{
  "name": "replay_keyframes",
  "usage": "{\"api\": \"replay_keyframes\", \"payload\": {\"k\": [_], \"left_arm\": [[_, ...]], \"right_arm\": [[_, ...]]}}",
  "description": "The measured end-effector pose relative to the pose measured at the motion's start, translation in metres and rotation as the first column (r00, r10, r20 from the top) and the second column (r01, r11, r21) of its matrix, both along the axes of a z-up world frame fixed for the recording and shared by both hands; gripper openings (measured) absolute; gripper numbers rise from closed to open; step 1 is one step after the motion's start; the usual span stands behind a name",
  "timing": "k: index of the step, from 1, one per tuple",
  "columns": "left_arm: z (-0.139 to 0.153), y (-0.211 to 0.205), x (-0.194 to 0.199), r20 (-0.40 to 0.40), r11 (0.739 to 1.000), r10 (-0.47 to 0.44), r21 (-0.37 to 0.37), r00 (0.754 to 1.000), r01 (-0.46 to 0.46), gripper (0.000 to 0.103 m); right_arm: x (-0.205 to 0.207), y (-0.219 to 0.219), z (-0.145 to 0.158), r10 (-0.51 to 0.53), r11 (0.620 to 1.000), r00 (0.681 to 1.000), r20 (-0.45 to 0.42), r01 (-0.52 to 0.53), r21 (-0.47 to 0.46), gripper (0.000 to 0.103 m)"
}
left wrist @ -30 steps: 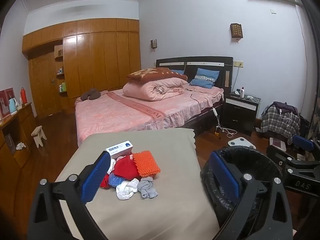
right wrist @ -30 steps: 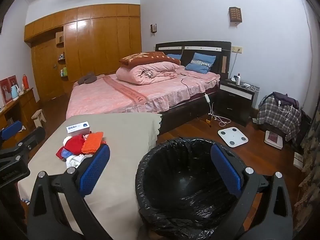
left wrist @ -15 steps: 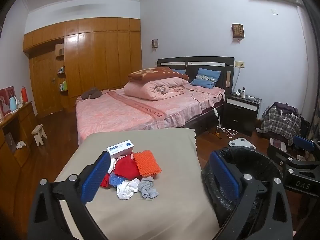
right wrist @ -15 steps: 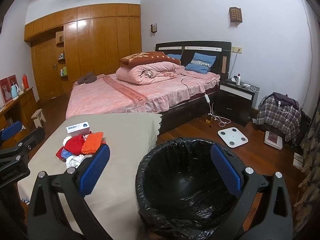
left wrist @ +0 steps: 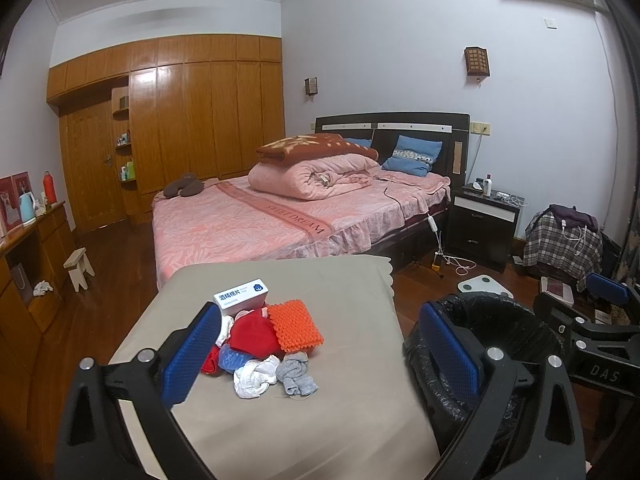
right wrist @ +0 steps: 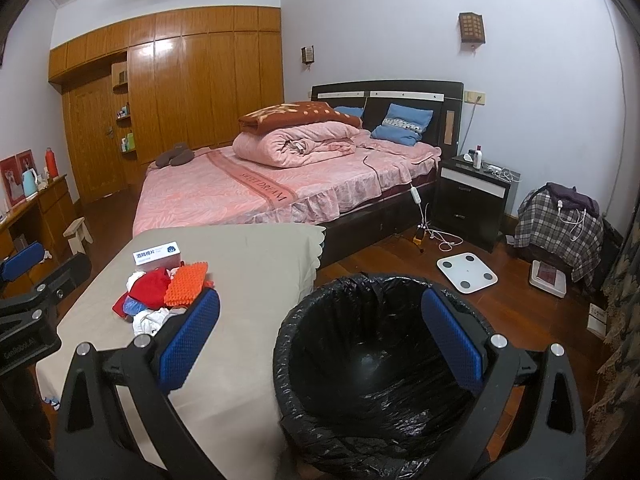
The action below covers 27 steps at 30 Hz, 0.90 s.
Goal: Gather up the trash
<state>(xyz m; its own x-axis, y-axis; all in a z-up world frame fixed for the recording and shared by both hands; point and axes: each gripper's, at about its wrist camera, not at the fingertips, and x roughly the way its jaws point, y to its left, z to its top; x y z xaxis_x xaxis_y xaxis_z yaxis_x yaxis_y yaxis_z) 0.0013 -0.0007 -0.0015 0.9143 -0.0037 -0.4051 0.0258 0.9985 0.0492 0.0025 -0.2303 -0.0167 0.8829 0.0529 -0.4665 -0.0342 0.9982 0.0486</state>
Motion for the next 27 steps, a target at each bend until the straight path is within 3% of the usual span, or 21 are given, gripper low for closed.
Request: {"api": "replay_keyframes", "payload": {"k": [27], "left_arm": [[0.0000, 0.0000, 0.0001, -0.002, 1.000, 0.001, -0.001, 1.000, -0.001, 0.097]], "right_arm": [[0.0032, 0.0010, -0.0050, -0.001, 1.000, 1.000, -0.002, 0.001, 0.000, 0.098]]}}
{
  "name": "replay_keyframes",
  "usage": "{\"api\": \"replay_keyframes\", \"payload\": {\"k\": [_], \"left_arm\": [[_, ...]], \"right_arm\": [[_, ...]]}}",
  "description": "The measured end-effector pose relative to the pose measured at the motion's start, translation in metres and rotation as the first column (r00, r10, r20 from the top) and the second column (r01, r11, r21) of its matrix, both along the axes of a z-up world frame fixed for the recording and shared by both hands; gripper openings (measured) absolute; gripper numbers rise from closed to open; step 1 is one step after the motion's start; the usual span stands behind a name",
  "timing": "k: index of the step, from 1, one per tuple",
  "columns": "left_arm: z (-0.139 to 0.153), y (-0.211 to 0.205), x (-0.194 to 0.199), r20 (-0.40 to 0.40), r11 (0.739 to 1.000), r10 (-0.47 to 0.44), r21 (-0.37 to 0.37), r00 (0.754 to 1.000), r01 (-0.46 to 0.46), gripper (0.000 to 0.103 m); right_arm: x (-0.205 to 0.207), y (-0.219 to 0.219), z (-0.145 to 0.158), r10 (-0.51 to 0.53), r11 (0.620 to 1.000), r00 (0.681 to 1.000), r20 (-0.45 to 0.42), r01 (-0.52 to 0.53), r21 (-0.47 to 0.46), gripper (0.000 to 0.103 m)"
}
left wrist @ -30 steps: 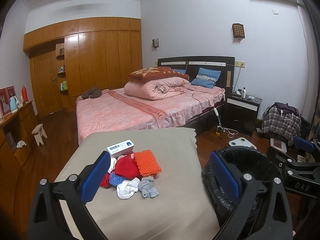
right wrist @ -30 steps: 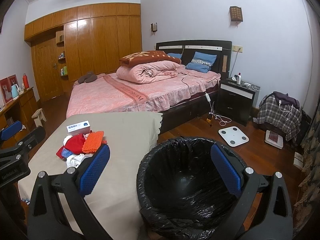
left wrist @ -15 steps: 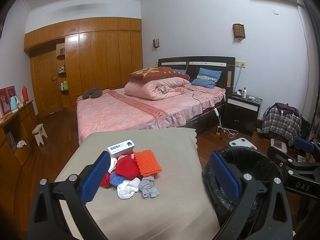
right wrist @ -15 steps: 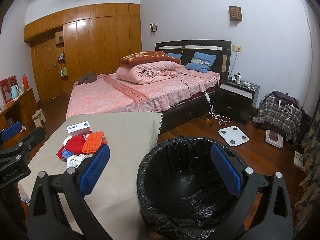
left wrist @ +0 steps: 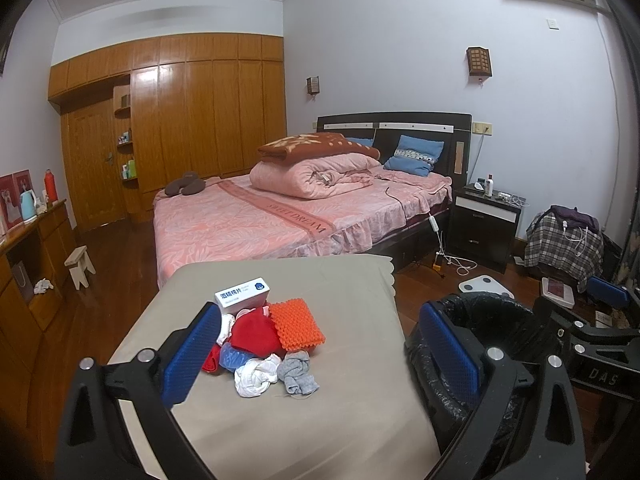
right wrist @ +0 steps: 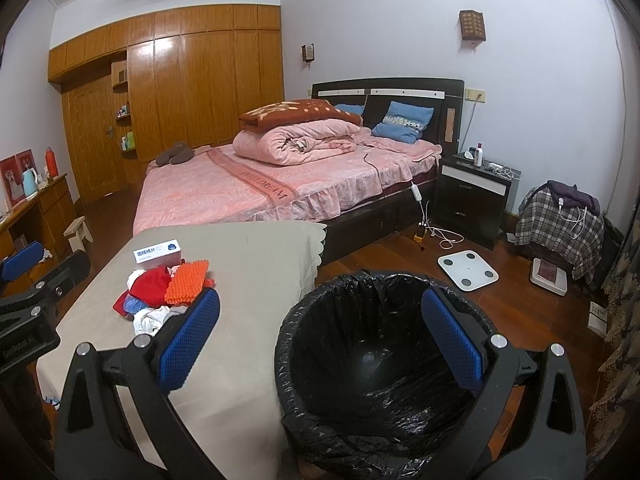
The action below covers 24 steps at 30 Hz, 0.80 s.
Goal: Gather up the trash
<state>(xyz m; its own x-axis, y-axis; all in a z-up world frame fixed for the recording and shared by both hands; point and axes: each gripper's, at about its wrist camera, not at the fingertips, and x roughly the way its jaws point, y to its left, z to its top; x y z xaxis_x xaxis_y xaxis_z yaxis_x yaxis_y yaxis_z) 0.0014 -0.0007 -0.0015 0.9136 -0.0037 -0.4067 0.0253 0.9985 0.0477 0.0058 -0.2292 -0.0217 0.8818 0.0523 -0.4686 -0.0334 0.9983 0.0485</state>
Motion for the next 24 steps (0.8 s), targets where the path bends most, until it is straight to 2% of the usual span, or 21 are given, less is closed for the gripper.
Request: {"api": "replay_keyframes", "payload": {"k": [24], "left_arm": [[0.0010, 0.0062, -0.0012, -0.003, 1.000, 0.000, -0.003, 1.000, 0.000, 0.097]], "right_arm": [[-0.0006, 0.0001, -0.0033, 0.002, 1.000, 1.000, -0.003, -0.002, 0.002, 0.098]]}}
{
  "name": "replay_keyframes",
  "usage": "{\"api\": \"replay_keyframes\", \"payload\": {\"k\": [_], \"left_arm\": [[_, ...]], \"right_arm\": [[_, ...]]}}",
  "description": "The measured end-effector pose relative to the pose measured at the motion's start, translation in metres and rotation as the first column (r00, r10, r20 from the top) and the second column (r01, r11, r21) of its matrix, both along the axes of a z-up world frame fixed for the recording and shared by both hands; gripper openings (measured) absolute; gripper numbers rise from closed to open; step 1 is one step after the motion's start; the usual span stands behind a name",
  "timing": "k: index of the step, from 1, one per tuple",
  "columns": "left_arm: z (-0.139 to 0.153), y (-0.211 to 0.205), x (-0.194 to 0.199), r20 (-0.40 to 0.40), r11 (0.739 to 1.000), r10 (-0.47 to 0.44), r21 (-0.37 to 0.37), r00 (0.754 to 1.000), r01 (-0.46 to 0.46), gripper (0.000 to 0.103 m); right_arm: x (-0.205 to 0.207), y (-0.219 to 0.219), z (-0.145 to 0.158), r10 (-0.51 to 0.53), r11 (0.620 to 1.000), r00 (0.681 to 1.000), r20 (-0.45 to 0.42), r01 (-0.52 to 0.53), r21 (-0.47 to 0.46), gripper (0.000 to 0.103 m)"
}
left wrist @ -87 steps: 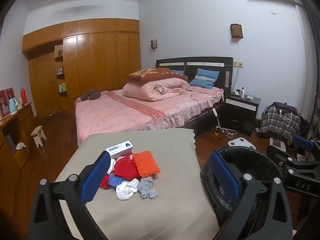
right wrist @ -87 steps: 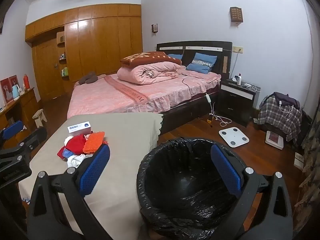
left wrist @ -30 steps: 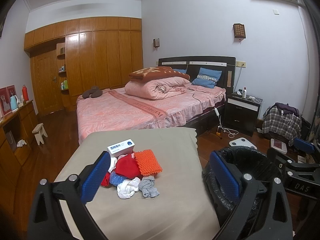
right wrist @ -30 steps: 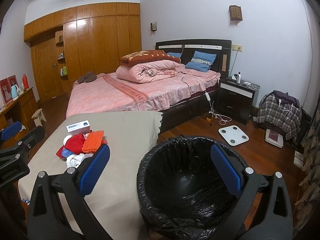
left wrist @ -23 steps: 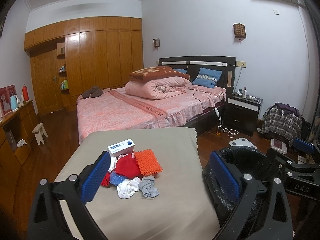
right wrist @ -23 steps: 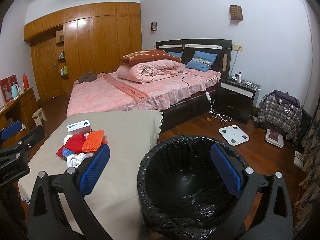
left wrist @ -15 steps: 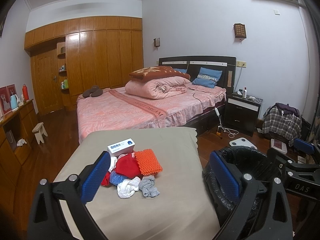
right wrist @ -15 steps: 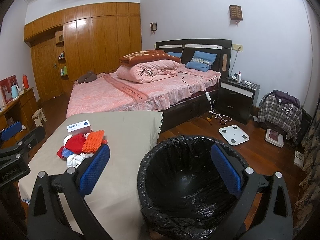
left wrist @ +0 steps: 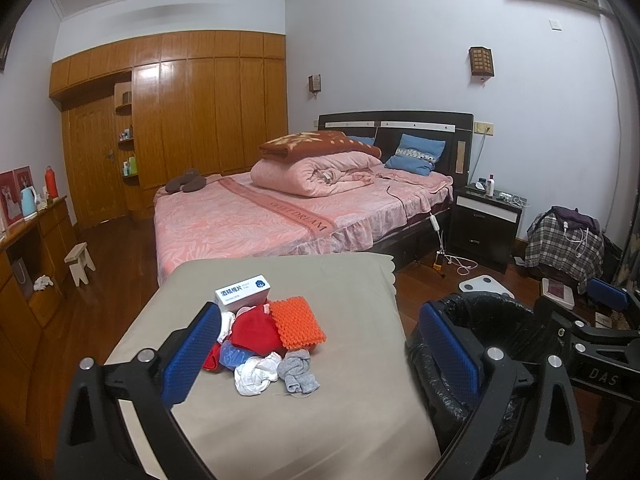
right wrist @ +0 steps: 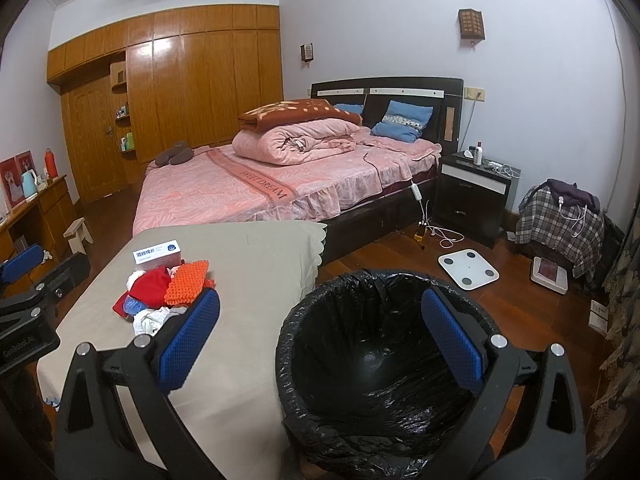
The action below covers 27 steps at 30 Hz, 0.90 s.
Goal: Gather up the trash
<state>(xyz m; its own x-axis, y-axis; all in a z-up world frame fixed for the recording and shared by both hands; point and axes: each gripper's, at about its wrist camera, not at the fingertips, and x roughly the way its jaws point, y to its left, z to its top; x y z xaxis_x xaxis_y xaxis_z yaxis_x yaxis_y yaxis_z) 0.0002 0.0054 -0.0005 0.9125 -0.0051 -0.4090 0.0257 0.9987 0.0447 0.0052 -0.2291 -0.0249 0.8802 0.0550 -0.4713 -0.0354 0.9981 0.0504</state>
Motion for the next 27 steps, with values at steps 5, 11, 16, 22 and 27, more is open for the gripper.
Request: {"api": "replay_keyframes", "payload": {"k": [5, 11, 16, 22, 27], "left_arm": [[0.000, 0.000, 0.000, -0.001, 1.000, 0.000, -0.001, 1.000, 0.000, 0.097], [-0.001, 0.002, -0.002, -0.002, 1.000, 0.001, -0.005, 1.000, -0.001, 0.097], [-0.010, 0.007, 0.003, -0.007, 1.000, 0.012, -0.007, 1.000, -0.012, 0.097], [-0.023, 0.035, 0.018, -0.009, 0.997, 0.079, 0.006, 0.997, -0.079, 0.097], [-0.045, 0.080, 0.034, -0.027, 0.981, 0.191, 0.033, 0.981, -0.190, 0.097]], "right_arm": [[-0.001, 0.010, -0.007, 0.000, 1.000, 1.000, -0.003, 0.000, -0.001, 0.098], [0.002, 0.020, -0.008, 0.008, 1.000, 1.000, -0.003, -0.008, -0.003, 0.098], [0.011, 0.028, -0.008, 0.028, 1.000, 1.000, 0.000, -0.028, -0.001, 0.098], [0.033, 0.051, -0.015, 0.071, 0.998, 0.998, -0.001, -0.071, 0.001, 0.098], [0.062, 0.072, -0.031, 0.101, 0.994, 0.994, -0.030, -0.101, 0.032, 0.098]]}}
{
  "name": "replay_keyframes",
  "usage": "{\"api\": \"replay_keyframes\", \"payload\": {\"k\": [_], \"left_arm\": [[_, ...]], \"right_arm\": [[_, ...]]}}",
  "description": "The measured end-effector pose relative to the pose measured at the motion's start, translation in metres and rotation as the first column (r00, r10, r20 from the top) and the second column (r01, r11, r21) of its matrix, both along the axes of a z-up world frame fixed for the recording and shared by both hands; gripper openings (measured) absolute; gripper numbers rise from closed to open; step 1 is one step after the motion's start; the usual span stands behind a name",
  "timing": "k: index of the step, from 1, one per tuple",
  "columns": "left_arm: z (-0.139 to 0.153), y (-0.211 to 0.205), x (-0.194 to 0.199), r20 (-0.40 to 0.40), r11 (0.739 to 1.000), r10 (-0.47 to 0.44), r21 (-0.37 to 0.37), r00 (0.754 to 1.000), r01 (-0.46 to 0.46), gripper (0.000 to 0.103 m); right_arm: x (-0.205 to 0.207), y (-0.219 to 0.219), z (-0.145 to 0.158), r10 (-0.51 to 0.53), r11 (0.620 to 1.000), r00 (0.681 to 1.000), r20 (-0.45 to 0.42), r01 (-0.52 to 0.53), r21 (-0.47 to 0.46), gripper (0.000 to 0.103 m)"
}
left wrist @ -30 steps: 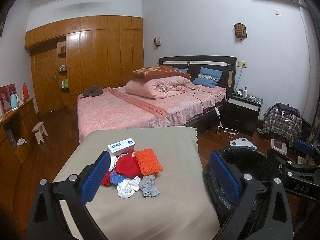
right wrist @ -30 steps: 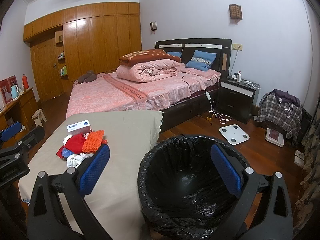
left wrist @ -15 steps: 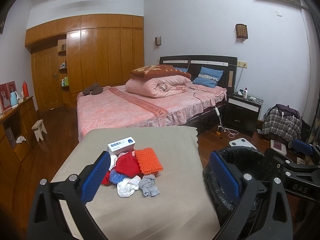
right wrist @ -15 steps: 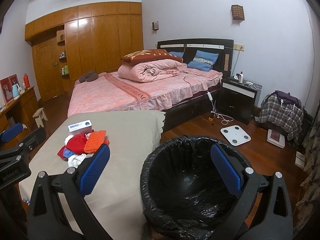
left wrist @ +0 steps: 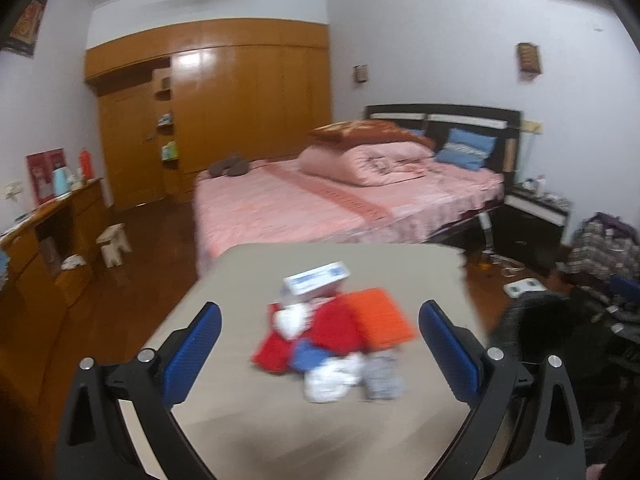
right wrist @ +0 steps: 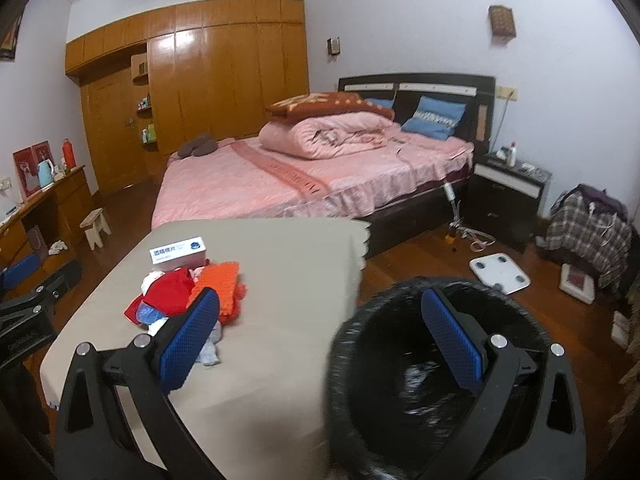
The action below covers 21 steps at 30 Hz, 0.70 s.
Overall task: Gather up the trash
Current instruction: 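Reach the right tool to the pile and grasp the grey sock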
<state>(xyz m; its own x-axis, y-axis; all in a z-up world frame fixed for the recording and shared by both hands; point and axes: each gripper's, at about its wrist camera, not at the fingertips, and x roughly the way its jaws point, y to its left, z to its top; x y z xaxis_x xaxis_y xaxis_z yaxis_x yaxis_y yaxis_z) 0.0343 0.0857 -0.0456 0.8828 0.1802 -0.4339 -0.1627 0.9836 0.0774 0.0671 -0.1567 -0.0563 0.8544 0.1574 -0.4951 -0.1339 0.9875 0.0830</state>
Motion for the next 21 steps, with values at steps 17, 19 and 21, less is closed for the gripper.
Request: {"api": "replay_keyframes", "payload": {"k": [17, 19, 21], "left_arm": [[-0.092, 0.065, 0.050, -0.104, 0.999, 0.039, -0.003, 0.994, -0.039, 0.097], [-0.099, 0.070, 0.053, -0.112, 0.999, 0.045, -0.002, 0.993, -0.045, 0.097], [-0.103, 0.077, 0.057, -0.118, 0.999, 0.049, -0.008, 0.992, -0.051, 0.097]], "right_arm": [[0.070, 0.097, -0.097, 0.119, 0.988, 0.982, -0.144, -0.131, -0.077, 0.097], [0.075, 0.108, -0.106, 0.140, 0.985, 0.976, -0.164, -0.154, -0.074, 0.094], [0.079, 0.118, -0.113, 0.160, 0.982, 0.971, -0.178, -0.174, -0.068, 0.093]]}}
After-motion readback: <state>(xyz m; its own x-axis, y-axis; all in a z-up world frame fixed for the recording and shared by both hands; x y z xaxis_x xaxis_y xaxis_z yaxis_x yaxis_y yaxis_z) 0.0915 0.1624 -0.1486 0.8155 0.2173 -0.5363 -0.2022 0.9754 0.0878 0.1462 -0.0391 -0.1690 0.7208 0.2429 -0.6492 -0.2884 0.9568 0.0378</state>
